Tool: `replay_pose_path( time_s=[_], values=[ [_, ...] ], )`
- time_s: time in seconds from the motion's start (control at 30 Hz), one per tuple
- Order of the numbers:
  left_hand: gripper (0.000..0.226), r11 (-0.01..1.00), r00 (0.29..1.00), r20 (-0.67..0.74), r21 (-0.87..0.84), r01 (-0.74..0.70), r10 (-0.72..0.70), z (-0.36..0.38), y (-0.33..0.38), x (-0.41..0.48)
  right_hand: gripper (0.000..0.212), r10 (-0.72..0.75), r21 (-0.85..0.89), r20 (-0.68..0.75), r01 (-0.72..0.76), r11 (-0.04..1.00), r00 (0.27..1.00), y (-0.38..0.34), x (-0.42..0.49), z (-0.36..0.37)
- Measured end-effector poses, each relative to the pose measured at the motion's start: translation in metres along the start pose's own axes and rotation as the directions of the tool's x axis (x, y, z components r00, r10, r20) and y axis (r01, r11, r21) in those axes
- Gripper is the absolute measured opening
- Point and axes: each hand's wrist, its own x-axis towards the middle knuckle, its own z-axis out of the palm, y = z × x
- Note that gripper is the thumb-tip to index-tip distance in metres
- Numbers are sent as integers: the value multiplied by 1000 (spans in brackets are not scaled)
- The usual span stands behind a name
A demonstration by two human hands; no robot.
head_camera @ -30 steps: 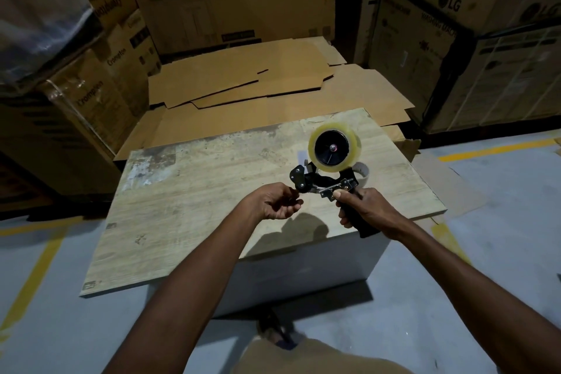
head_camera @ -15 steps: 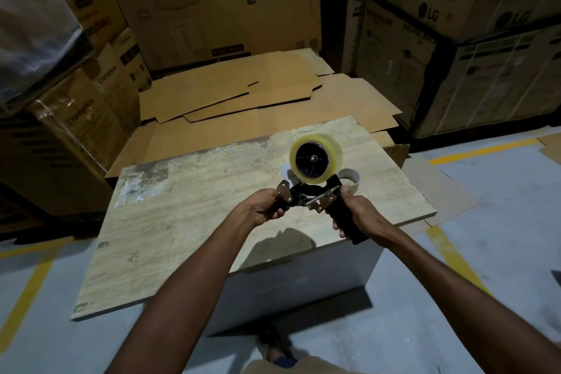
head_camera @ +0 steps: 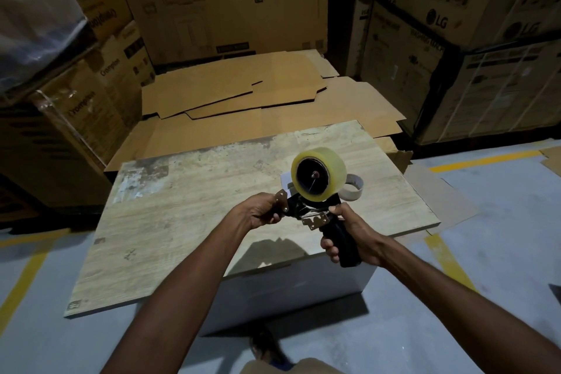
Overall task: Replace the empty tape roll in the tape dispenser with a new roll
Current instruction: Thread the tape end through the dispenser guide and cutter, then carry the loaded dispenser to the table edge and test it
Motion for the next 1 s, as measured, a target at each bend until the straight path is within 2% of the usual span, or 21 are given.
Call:
replay_pose_path(
  time_s=[0.13, 0.33, 0.4, 0.47, 0.53, 0.57, 0.7, 0.87, 1.0],
  values=[
    [25, 993, 997, 10, 87, 77, -78, 0, -11, -1, 64, 8, -16, -57, -9, 1000, 998, 9, 4, -2],
    [26, 983, 982, -138, 111, 143, -127, -12, -24, 28, 61, 3, -35, -155, -8, 999, 988, 24, 15, 7],
    [27, 982, 973, -220, 155, 106, -70, -28, -20, 38, 61, 9, -32, -160, -14, 999, 987, 30, 15, 5],
    [29, 961, 951, -296, 277, 0, 85, -47, -16, 47, 61, 32, -9, -161, -34, 999, 986, 39, 14, 0],
    [34, 901, 935, -265, 420, -108, 235, -58, -19, 54, 61, 59, 20, -165, -56, 998, 985, 53, 16, -6],
    [34, 875, 938, -232, 468, -123, 257, -59, -23, 55, 61, 69, 28, -172, -65, 998, 983, 61, 17, -8],
    [24, 795, 942, -164, 589, -145, 294, -50, -56, 67, 66, 102, 28, -208, -99, 995, 973, 101, 25, -17],
    [21, 725, 933, -81, 654, -217, 352, -29, -89, 74, 65, 118, 2, -203, -120, 993, 972, 144, 15, -25],
    [22, 616, 933, -1, 751, -236, 359, -16, -106, 85, 67, 122, 11, -226, -123, 992, 966, 167, 3, -25]
  ],
)
